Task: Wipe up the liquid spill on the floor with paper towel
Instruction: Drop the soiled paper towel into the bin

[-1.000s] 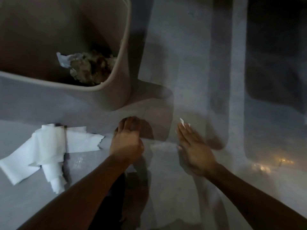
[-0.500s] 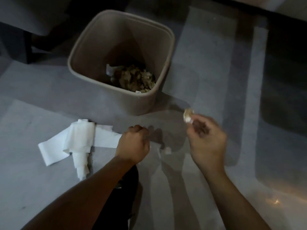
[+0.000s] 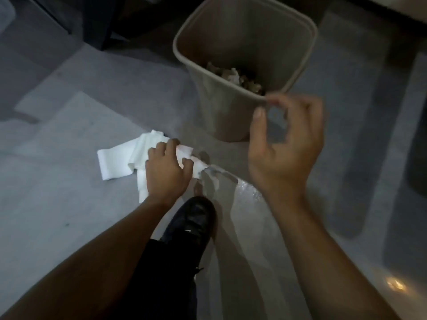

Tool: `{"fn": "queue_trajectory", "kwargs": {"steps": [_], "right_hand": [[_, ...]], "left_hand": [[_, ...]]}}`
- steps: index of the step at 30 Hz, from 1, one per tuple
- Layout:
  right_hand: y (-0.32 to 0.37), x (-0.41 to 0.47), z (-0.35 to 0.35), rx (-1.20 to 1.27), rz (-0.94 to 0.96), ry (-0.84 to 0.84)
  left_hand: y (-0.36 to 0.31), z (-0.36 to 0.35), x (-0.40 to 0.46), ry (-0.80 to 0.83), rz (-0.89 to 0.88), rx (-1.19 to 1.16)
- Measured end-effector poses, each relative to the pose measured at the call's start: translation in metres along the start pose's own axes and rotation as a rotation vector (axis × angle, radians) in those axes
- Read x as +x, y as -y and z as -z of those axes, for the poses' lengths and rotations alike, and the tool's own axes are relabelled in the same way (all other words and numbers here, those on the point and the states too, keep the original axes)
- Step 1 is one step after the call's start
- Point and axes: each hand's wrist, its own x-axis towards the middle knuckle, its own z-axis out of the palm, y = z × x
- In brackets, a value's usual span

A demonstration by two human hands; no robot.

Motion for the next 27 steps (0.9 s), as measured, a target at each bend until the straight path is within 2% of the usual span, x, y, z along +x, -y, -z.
{"fn": "queue_trajectory", "kwargs": {"steps": [3,6,9,14,16,21,24,27], "right_hand": [[-0.004,-0.065,-0.021,0.03,-0.277,0.273],[-0.022,-0.096,-0.066,-0.092,-0.62,0.671],[-0.034,-0.104,-0.105,-0.196,-0.73,0.847],[-0.034,-0.109,-0.152,-0.256,-0.789,0.908],[-0.032,-0.109,-0.164,-0.262,-0.824,0.881],[-0.037,-0.098,-0.169,-0.168,-0.848,0.814],[-0.045,-0.089,-0.162,-0.009,-0.958,0.735],[-0.047,-0.086,-0.157,0.137,-1.08,0.708]], "left_hand": [[0.021,0.012,0.014,-0.052,0.222,0.121],[0.043,0.017,0.03,0.039,0.456,0.16],[0.056,0.018,0.046,0.171,0.525,0.139],[0.06,0.007,0.055,0.297,0.529,0.106],[0.06,0.005,0.052,0.27,0.539,0.026],[0.048,0.018,0.049,0.189,0.43,-0.245],[0.054,0.028,0.06,0.207,0.493,-0.518],[0.07,0.041,0.063,0.4,0.682,-1.032]]}}
